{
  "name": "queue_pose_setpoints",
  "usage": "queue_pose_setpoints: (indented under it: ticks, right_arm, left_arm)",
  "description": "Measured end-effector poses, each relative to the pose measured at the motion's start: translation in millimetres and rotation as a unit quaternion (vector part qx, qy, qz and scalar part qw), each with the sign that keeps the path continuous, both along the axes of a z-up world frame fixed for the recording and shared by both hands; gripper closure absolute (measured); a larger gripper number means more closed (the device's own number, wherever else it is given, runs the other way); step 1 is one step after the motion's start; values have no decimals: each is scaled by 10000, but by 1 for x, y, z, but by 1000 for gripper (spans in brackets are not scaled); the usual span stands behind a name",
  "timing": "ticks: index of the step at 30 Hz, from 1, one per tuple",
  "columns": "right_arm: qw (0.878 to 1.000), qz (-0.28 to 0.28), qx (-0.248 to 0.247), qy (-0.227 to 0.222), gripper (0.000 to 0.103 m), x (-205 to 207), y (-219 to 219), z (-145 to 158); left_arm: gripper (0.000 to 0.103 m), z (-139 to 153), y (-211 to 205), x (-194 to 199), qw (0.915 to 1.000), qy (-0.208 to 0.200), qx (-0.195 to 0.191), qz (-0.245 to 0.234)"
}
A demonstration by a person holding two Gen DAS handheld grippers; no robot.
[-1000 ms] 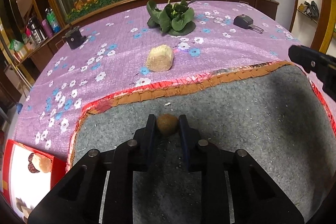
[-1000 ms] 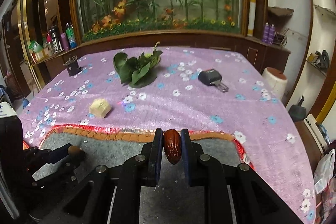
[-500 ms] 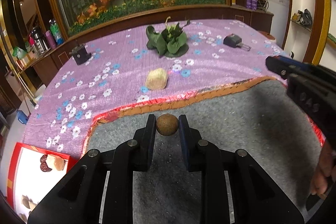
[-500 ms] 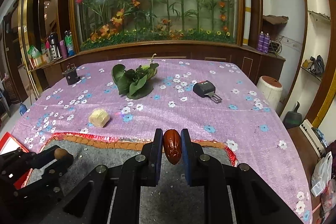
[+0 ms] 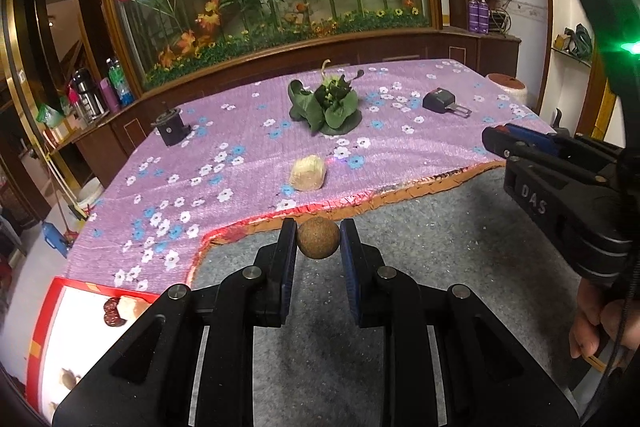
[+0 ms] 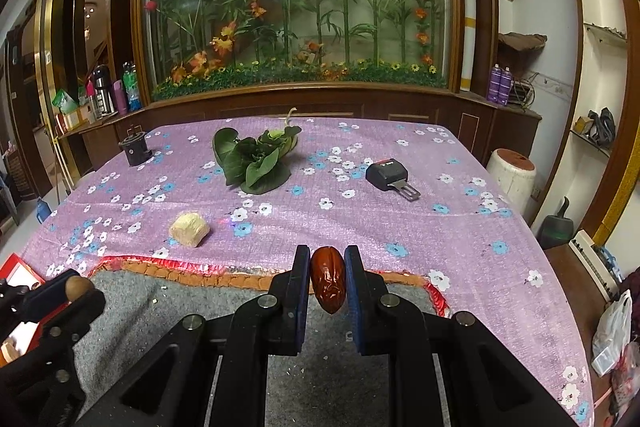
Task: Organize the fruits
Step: 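Carry the brown ball and red date over the white tray and release both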
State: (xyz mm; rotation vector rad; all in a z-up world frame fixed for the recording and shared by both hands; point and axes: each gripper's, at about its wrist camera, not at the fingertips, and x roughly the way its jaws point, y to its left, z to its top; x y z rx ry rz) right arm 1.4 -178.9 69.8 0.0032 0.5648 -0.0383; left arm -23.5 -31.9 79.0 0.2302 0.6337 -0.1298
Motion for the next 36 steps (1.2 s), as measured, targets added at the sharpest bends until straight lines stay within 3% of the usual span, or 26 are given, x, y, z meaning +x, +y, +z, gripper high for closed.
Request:
queue_pose_setpoints:
  ticks: [8,16,21,29,36]
  right_arm:
    - [9999,97,-142,-1,86,-2,10,-6]
    - [9995,204,-223,48,86,-1,20,-17]
    - [9988,348,-61,327,86,2,33,-28]
    - [9939,1039,3,376,86,-16,105,-17]
    - [9803,1957,-196,183,87,-42,197,-2]
  left_arm:
    - [82,12,21,-23,9991,-321,154,241]
    - [82,27,78,-55,9936,-635,160,924]
    - [82,34,115,-74,9890,-750,86,1273]
    - [82,35,167,-93,9818,-817,-113,1711]
    - [82,26,205,-102,9755,-759,-217,2052]
